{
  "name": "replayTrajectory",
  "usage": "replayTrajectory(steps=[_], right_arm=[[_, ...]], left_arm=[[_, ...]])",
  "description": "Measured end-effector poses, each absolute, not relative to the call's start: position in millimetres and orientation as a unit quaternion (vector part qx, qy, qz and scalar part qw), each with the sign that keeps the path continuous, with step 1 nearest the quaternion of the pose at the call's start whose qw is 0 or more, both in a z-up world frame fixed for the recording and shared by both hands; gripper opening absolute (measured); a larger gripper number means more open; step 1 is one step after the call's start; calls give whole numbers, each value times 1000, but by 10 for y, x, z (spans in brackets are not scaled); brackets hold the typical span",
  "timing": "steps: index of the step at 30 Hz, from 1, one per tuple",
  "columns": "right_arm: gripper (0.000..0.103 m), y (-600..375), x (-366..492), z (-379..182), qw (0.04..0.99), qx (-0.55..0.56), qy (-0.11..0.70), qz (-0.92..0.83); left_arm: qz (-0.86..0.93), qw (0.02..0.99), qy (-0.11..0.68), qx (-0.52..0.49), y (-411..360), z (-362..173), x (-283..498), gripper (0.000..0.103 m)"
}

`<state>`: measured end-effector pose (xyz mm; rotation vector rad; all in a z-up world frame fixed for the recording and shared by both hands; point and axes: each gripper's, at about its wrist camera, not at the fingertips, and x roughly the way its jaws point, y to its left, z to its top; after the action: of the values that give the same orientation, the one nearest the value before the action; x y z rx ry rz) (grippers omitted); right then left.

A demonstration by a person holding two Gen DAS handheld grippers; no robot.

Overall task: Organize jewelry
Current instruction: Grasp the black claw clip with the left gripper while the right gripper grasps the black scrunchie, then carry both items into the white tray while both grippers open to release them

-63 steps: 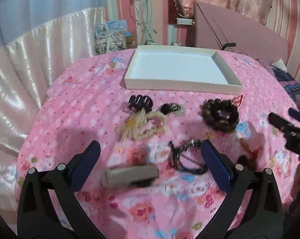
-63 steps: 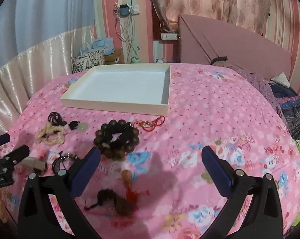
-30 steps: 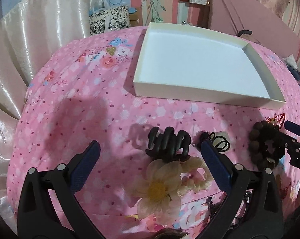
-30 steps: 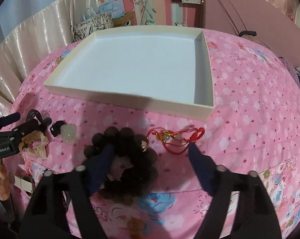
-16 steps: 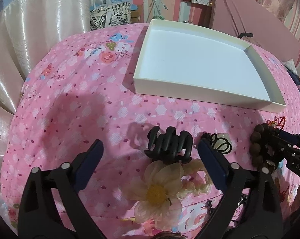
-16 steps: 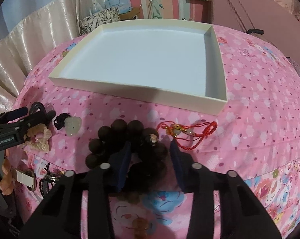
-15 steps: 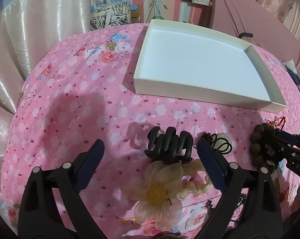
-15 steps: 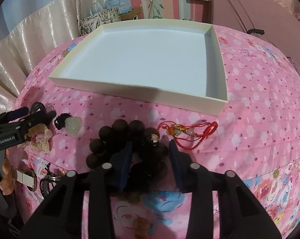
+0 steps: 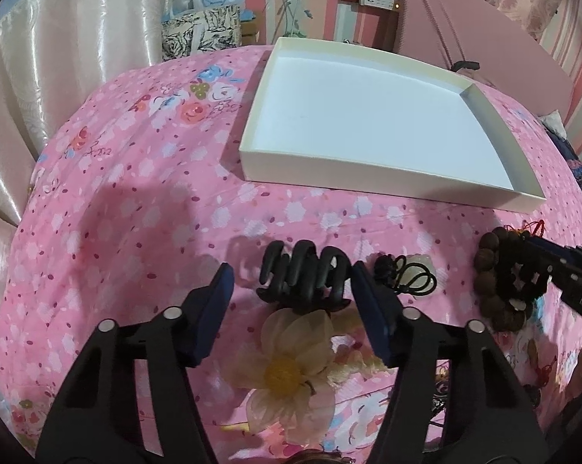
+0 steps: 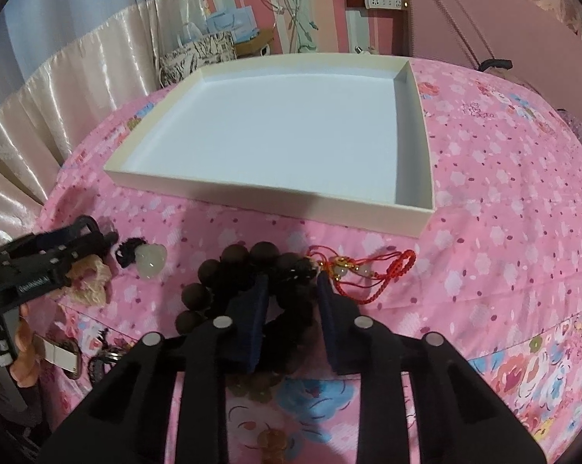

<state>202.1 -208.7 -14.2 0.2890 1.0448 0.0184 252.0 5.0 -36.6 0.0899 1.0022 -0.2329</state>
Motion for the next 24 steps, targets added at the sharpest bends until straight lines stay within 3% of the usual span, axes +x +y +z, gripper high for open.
replayTrajectory(steps=[17, 20, 24], right_arm=[[19, -2123, 2009, -165, 856, 150, 495, 19], [19, -2117, 2011, -166, 856, 145, 497, 18], [16, -2114, 2001, -166, 858, 137, 495, 16]], left_arm=[[-118, 863, 490, 41, 6, -435, 2569, 55], [-122, 865, 486, 34, 20, -410, 2564, 48], [-116, 867, 484, 31, 33, -403, 2564, 48]])
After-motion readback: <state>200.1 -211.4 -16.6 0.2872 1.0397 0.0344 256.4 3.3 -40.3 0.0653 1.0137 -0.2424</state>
